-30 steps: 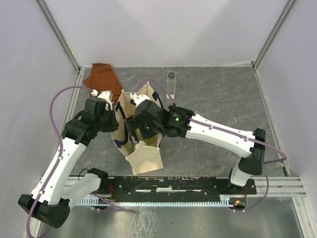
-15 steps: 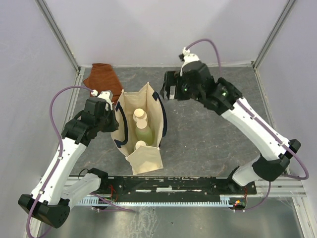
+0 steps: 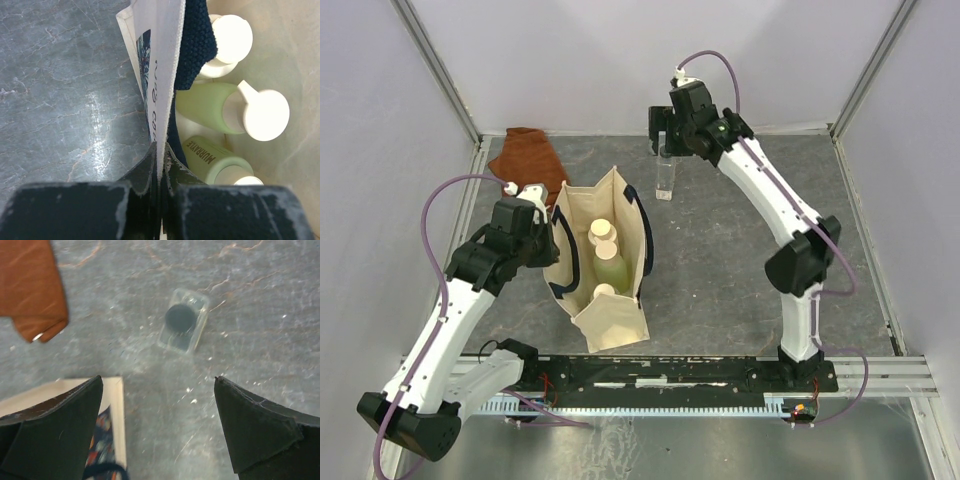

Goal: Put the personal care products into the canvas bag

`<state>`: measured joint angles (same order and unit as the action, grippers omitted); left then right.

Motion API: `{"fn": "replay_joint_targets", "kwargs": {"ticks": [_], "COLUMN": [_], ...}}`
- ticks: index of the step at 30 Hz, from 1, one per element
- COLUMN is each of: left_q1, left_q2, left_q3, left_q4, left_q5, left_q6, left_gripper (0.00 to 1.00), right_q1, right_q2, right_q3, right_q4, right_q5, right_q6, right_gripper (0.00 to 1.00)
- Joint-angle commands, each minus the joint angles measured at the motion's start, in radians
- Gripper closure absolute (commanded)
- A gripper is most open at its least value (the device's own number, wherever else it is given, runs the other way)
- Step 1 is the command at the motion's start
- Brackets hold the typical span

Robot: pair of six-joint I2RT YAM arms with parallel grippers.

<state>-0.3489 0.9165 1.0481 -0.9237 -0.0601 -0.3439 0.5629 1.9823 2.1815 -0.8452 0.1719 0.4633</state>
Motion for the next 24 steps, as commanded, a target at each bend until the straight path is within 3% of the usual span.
{"fn": "replay_joint_targets", "kwargs": {"ticks": [1,6,17,24], "left_q1": [0.002,0.001,0.001,0.002], "left_q2": [-0.028,-0.028,-0.004,0.008], "left_q3": [0.004,0.015,0.013,-0.003], "left_q4": [0.081,0.076,0.091,0.108], "left_q5": [-0.032,-0.024,-0.033,-0.029], "left_q6": [0.075,0.078,0.099,0.105], "left_gripper": [0.97,0.97,0.97,0.97], "right_q1": [-0.032,-0.064,-0.083,-0.081], "right_q2": [0.111,0.244,0.38,0.419], "right_q3": [0.151,0.223,0.191,0.155], "right_q4": [0.051,0.074,0.112,0.133], "right_q5": [0.074,0.094,0.028,0.016], "right_q6": [-0.085,-0.087,-0.01,0.005], "right_gripper": [0.0,0.0,0.0,0.12]}}
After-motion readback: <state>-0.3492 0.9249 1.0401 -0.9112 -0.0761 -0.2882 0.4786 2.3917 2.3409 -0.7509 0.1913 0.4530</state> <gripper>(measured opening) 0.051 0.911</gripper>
